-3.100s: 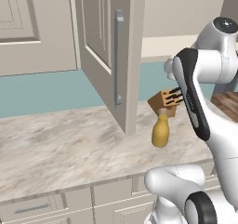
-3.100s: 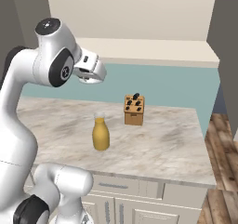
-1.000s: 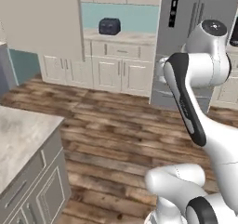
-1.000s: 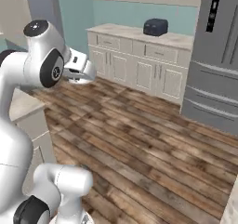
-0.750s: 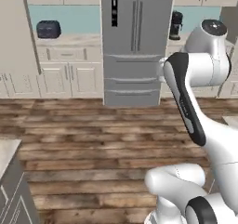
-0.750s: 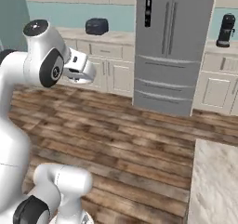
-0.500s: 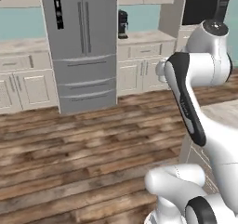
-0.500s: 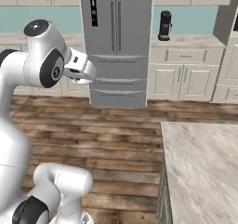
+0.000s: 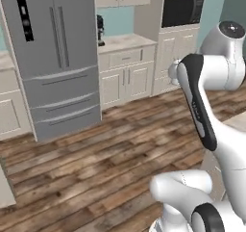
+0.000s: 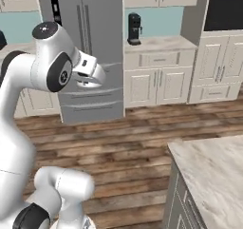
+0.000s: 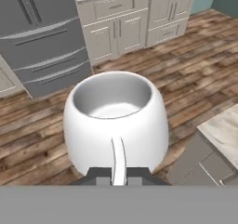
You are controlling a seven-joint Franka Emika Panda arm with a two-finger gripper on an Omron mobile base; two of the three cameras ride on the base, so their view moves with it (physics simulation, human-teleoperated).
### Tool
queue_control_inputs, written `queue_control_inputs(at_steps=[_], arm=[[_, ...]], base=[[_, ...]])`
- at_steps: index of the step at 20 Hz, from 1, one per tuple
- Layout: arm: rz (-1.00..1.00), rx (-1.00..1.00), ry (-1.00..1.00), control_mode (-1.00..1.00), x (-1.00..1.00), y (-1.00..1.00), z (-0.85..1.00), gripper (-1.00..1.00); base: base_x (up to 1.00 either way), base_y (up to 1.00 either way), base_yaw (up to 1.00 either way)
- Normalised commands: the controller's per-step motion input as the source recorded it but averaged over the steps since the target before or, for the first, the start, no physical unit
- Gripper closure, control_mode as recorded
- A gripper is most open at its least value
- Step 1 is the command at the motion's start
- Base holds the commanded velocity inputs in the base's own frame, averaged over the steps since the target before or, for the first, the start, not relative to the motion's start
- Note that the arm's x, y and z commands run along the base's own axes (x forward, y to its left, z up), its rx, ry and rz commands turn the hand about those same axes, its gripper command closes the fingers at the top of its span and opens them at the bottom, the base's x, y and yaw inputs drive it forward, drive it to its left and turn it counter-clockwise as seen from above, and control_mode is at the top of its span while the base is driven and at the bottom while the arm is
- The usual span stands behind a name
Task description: There is a tray on the dining counter. Grab the cup, mug, and pitcher and place them on the tray. The pitcher may be placed next to the tray if it cannot fit the tray.
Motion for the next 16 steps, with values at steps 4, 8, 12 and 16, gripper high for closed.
queue_control_inputs(at_steps=[4,8,12,16], arm=[[0.0,0.0,0.0,1.0,0.0,0.0,0.0,1.0],[0.0,0.0,0.0,1.0,0.0,0.0,0.0,1.0],[0.0,0.0,0.0,1.0,0.0,0.0,0.0,1.0],[0.0,0.0,0.0,1.0,0.0,0.0,0.0,1.0]], base=[[1.0,0.85,-0.18],[1.0,0.77,-0.18],[0.98,0.64,-0.25],[0.82,0.19,-0.44]])
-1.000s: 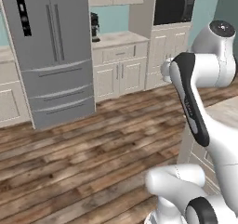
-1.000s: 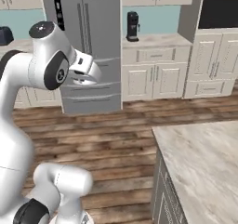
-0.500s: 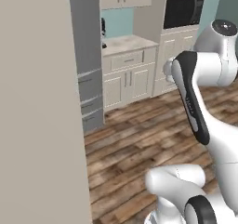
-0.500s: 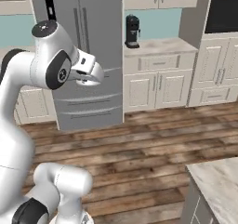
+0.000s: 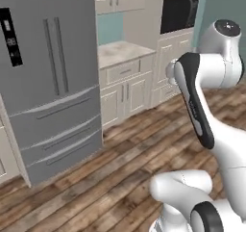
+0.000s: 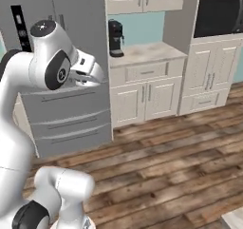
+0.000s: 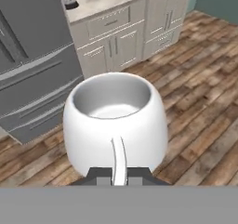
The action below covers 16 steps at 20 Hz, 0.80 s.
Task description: There is a tray on the dining counter. Grab the cup, mug, and pitcher and place them on the tray. The pitcher may be placed next to the tray if it cannot fit the tray.
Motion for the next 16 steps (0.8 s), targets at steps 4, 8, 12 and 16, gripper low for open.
queue_control_inputs(at_steps=[4,8,12,16], arm=[[0.0,0.0,0.0,1.0,0.0,0.0,0.0,1.0],[0.0,0.0,0.0,1.0,0.0,0.0,0.0,1.0],[0.0,0.0,0.0,1.0,0.0,0.0,0.0,1.0],[0.0,0.0,0.0,1.0,0.0,0.0,0.0,1.0]], base=[[0.48,0.03,-0.62],[0.07,0.0,-0.72],[0.08,0.0,-0.71],[0.21,0.21,-0.67]])
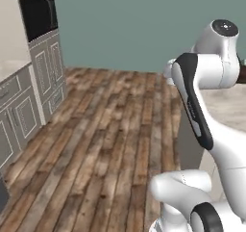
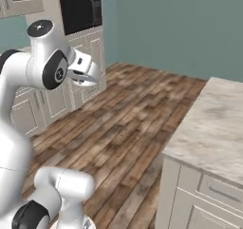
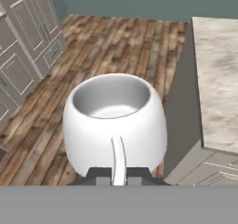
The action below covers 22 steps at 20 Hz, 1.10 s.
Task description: There is a tray on the dining counter. Grab the cup, mug, and pitcher and place them on the tray. The pitcher may be placed next to the tray if it cannot fit the tray.
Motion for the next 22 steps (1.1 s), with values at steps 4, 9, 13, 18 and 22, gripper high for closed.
queue_control_inputs(at_steps=[4,9,13,18,22], arm=[[0.0,0.0,0.0,1.0,0.0,0.0,0.0,1.0],[0.0,0.0,0.0,1.0,0.0,0.0,0.0,1.0],[0.0,0.0,0.0,1.0,0.0,0.0,0.0,1.0],[0.0,0.0,0.0,1.0,0.0,0.0,0.0,1.0],[0.0,0.0,0.0,1.0,0.0,0.0,0.0,1.0]], base=[[0.47,0.84,-0.49],[0.64,1.0,-0.32],[0.87,1.0,-0.28],[1.0,0.99,-0.31],[1.0,0.89,-0.28]])
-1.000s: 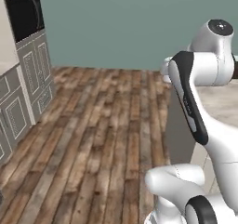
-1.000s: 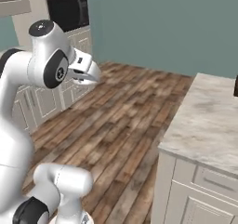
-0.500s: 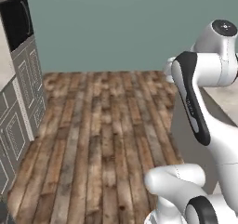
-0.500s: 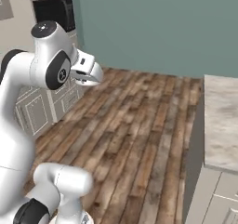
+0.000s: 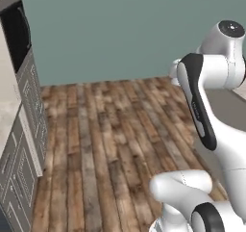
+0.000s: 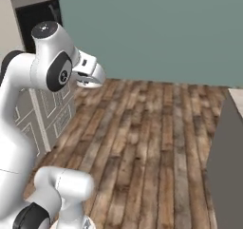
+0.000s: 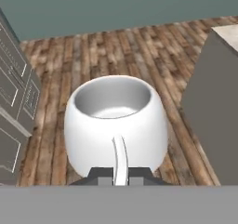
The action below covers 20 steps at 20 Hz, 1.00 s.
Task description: There is a tray on the dining counter. Grab the cup, mug, and pitcher and place them on the tray. The pitcher may be placed next to the tray if it cannot fit the tray.
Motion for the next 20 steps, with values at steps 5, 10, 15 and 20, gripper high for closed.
queue_control_inputs(at_steps=[5,10,15,20], arm=[[0.0,0.0,0.0,1.0,0.0,0.0,0.0,1.0],[0.0,0.0,0.0,1.0,0.0,0.0,0.0,1.0],[0.0,0.0,0.0,1.0,0.0,0.0,0.0,1.0],[0.0,0.0,0.0,1.0,0.0,0.0,0.0,1.0]], base=[[1.0,0.85,-0.26],[1.0,0.73,-0.26],[1.0,0.51,-0.3],[1.0,0.13,-0.48]])
